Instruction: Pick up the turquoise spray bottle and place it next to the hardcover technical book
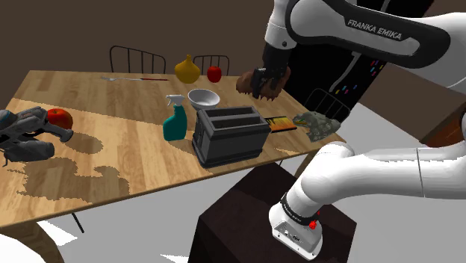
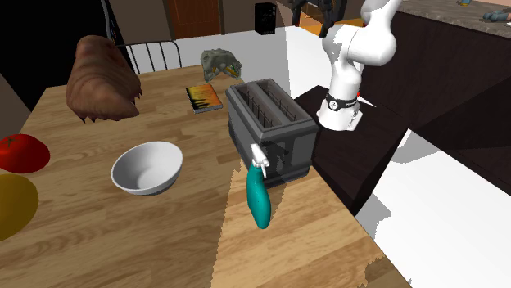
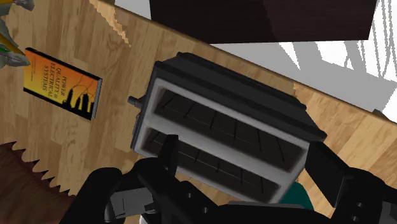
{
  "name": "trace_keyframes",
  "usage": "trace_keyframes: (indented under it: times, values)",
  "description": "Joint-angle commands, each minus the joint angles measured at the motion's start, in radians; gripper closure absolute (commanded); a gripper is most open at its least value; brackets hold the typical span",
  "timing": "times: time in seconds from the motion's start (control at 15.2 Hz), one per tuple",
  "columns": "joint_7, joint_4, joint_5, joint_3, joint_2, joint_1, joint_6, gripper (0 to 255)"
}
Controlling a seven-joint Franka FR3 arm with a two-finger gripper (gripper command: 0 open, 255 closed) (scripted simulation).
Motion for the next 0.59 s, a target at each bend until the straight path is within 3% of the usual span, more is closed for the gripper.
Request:
trace_keyframes:
  times: [0.0, 0.53]
  values:
    - [0.000, 0.000, 0.000, 0.000, 0.000, 0.000, 0.000, 0]
    - [-0.210, 0.189, -0.071, -0.016, 0.381, 0.051, 0.089, 0]
